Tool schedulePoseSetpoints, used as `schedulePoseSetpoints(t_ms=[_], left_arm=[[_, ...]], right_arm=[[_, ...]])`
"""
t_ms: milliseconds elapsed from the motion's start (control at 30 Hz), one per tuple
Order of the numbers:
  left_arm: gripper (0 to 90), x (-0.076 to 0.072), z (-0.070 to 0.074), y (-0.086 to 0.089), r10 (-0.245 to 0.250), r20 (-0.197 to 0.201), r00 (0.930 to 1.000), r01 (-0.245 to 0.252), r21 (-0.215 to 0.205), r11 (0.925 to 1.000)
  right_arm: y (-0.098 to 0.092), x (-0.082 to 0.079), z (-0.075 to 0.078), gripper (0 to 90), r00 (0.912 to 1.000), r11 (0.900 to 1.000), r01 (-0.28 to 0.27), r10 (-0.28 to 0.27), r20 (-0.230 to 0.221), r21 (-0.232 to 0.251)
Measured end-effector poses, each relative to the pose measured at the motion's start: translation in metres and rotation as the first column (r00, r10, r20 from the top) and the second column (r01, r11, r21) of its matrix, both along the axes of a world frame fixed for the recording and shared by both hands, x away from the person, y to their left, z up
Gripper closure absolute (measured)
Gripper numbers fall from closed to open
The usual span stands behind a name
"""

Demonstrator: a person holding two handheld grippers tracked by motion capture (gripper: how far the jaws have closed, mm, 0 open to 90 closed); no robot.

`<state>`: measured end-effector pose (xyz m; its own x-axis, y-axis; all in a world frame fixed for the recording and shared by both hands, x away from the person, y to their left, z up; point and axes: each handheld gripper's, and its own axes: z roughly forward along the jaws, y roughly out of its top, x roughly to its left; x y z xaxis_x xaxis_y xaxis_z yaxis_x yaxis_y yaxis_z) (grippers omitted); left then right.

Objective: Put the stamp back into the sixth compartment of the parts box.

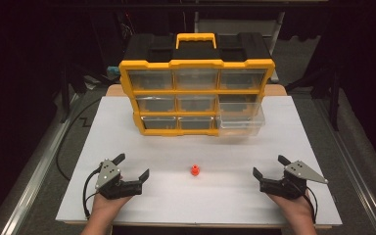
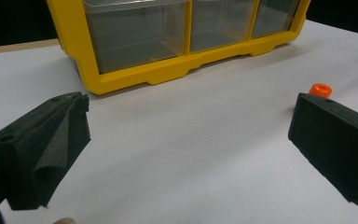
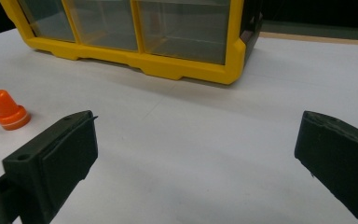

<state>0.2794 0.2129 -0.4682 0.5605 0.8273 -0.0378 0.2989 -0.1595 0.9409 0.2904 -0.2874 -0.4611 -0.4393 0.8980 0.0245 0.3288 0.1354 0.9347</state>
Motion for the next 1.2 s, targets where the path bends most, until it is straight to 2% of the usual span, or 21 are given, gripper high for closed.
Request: schedulePoseSetpoints(t_ms=[100,133,300,633,900,1200], left_arm=[[0.4,-0.0005,0.0002,0.0004,0.001,0.006,1.0000,-0.001,0.002,1.0000],[0.4,-0.0005,0.0007,0.0010,-0.001,0.007,1.0000,0.001,-0.008,1.0000],[0.4,0.0005,0.0008,0.0015,-0.004,0.012,0.9999,0.004,-0.022,0.9998],[0.4,0.0013,0.0007,0.0020,-0.005,0.017,0.9998,0.005,-0.017,0.9998],[0.4,0.0016,0.0006,0.0017,-0.006,0.020,0.9998,0.006,-0.010,0.9999],[0.4,0.0018,0.0003,0.0008,-0.016,0.014,0.9998,0.016,-0.008,0.9998]], right_arm=[[0.0010,0.0002,-0.0003,0.0,1.0000,1.000,0.001,-0.001,0.004,-0.002],[0.0025,0.0003,-0.0007,0.0,0.9999,1.000,0.012,-0.012,0.005,-0.021],[0.0040,-0.0004,-0.0001,0.1,0.9998,0.999,0.017,-0.017,0.008,-0.031],[0.0036,0.0002,0.0026,0.0,0.9995,0.999,0.030,-0.030,0.012,-0.031],[0.0041,0.0007,0.0048,0.1,0.9996,0.998,0.026,-0.027,-0.012,-0.055],[0.0078,0.0062,-0.0001,0.1,0.9918,0.994,0.000,-0.013,-0.127,-0.107]])
